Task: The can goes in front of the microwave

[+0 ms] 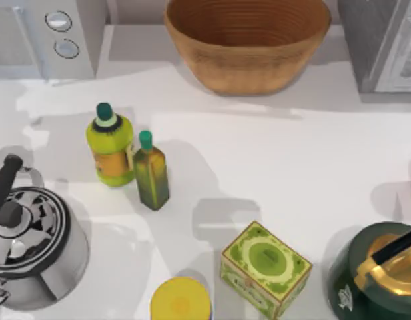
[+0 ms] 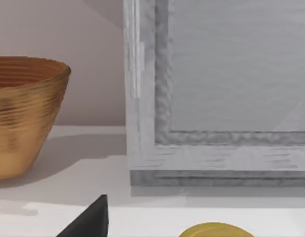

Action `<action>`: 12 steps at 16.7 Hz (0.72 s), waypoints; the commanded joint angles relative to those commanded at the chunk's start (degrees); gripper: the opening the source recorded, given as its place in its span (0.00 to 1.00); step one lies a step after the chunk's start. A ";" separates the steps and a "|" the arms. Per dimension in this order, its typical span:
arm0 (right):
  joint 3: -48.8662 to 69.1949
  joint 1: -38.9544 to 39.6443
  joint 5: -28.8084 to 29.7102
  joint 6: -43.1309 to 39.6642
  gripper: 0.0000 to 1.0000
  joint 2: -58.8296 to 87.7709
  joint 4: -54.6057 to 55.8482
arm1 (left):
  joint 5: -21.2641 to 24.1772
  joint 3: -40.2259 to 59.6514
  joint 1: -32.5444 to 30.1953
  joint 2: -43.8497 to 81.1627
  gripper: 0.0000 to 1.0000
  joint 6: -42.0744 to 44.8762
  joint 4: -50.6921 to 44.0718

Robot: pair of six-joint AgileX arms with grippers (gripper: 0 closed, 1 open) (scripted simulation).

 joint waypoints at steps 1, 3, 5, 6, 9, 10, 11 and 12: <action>0.00 0.00 0.00 0.00 1.00 0.00 0.00 | 0.00 0.00 0.00 0.00 0.00 0.00 0.00; 0.00 0.00 0.00 0.00 1.00 0.00 0.00 | -0.14 0.08 -0.15 0.34 0.00 0.18 -0.13; 0.00 0.00 0.00 0.00 1.00 0.00 0.00 | -0.11 -0.37 -0.11 0.26 0.00 0.13 0.34; 0.00 0.00 0.00 0.00 1.00 0.00 0.00 | -0.08 -0.64 -0.08 0.22 0.00 0.11 0.64; 0.00 0.00 0.00 0.00 1.00 0.00 0.00 | -0.02 -1.46 -0.01 0.10 0.00 0.04 1.56; 0.00 0.00 0.00 0.00 1.00 0.00 0.00 | 0.00 -1.63 0.02 0.11 0.00 0.02 1.75; 0.00 0.00 0.00 0.00 1.00 0.00 0.00 | 0.00 -1.63 0.02 0.11 0.00 0.02 1.75; 0.00 0.00 0.00 0.00 1.00 0.00 0.00 | 0.00 -1.63 0.02 0.11 0.00 0.02 1.75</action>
